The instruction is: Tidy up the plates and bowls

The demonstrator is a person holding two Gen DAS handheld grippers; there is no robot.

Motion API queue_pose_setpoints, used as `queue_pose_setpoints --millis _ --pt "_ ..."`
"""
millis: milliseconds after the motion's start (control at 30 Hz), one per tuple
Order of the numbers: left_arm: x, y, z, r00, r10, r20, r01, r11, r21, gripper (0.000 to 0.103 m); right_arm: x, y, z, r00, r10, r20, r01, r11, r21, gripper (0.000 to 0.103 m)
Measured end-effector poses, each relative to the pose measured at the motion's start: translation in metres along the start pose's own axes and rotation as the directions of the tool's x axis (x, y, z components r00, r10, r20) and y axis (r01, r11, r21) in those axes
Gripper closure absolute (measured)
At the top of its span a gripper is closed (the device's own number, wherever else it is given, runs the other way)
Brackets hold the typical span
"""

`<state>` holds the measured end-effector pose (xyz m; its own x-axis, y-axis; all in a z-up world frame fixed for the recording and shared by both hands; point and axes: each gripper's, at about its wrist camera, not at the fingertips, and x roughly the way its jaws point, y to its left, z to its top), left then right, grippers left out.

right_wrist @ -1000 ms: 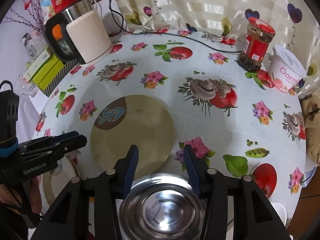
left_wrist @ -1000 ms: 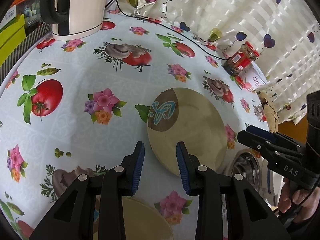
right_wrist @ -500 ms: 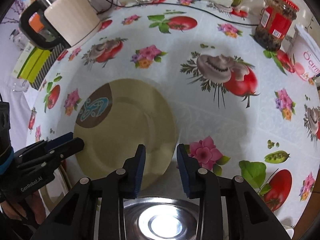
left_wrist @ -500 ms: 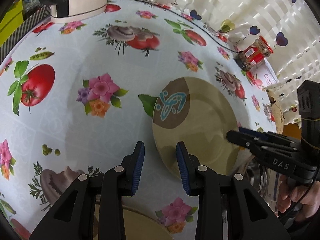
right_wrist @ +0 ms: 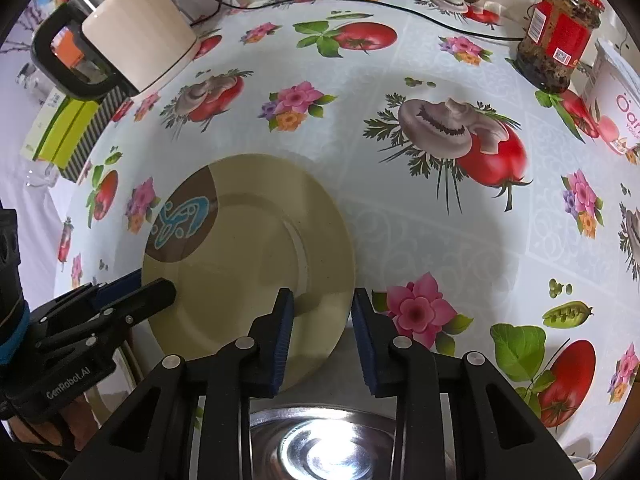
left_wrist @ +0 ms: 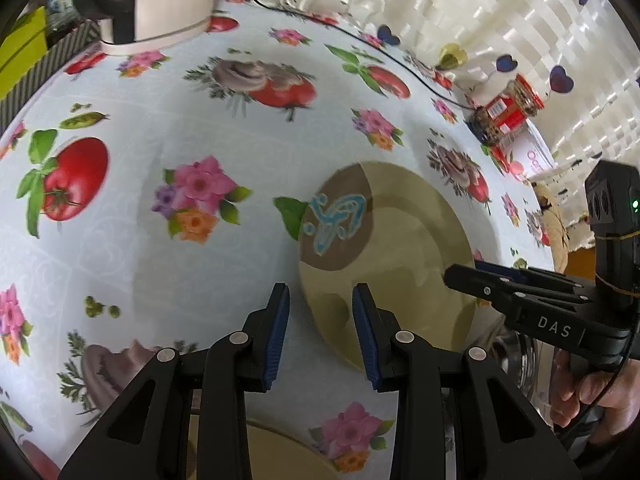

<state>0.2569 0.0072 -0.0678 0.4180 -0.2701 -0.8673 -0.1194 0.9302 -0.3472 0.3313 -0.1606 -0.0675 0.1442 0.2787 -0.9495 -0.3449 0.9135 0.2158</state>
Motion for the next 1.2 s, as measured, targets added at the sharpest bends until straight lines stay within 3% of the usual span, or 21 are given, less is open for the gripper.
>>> queue_pose_setpoints --millis 200,433,533,667,1200 --pt "0.001 0.006 0.004 1.000 0.016 0.005 -0.016 1.000 -0.017 0.069 -0.001 -0.002 -0.002 1.000 0.003 0.005 -0.003 1.000 0.002 0.074" --pt "0.007 -0.002 0.000 0.999 -0.047 -0.007 0.047 0.999 0.000 0.070 -0.003 -0.002 -0.003 1.000 0.008 0.017 -0.008 1.000 0.008 0.076" --pt "0.007 -0.004 -0.001 0.999 -0.039 -0.002 0.039 0.999 0.009 0.070 -0.002 -0.002 -0.002 1.000 0.008 0.022 -0.008 1.000 0.014 0.076" --pt "0.005 0.002 -0.001 0.999 -0.038 -0.001 0.038 0.999 -0.004 0.078 -0.002 -0.001 -0.001 1.000 0.009 0.027 -0.009 1.000 0.022 0.077" --pt "-0.030 0.015 0.001 0.999 -0.004 0.044 0.005 1.000 -0.018 0.078 -0.016 0.027 0.007 0.998 0.022 0.060 -0.022 1.000 -0.013 0.078"
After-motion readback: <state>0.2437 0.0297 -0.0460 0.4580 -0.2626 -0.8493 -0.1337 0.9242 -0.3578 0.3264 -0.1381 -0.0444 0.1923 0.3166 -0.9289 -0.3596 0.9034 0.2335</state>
